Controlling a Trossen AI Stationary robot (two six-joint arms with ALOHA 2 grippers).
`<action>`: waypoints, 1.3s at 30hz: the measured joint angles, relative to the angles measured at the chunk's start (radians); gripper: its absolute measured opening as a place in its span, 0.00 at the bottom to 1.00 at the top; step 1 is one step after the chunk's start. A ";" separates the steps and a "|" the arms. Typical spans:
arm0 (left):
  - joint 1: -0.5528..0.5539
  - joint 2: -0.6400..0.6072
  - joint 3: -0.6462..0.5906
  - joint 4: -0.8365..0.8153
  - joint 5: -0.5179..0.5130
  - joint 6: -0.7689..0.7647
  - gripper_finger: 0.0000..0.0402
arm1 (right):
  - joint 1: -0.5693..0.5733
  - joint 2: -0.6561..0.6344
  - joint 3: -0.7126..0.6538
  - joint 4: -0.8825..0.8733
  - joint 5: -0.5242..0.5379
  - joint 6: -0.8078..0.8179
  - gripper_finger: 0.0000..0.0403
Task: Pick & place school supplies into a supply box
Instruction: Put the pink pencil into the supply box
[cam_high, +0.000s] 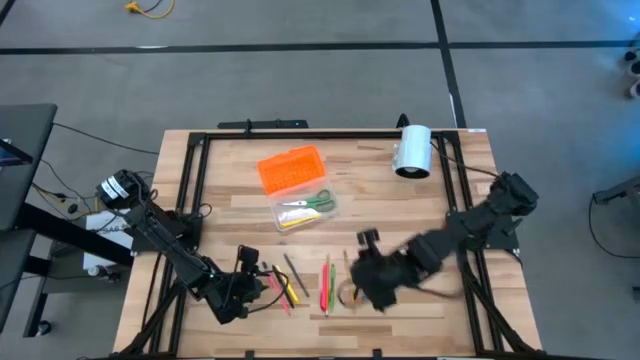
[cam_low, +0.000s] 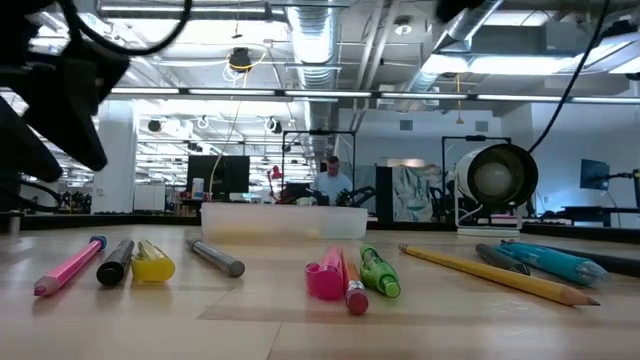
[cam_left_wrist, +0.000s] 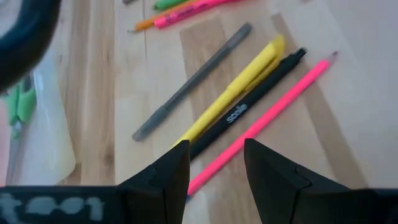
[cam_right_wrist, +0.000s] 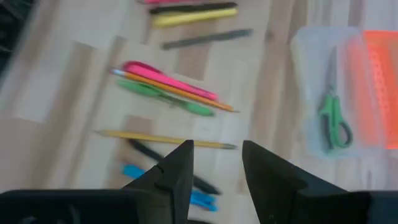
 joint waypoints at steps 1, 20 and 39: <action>0.017 0.000 0.000 -0.001 0.023 0.013 0.36 | 0.037 -0.008 -0.011 0.001 0.024 0.029 0.32; 0.243 0.000 0.000 -0.001 0.422 0.141 0.36 | 0.516 -0.035 -0.196 0.130 0.483 0.423 0.30; 0.246 0.109 0.004 0.072 0.475 0.120 0.36 | 0.588 -0.034 -0.268 0.205 0.616 0.495 0.30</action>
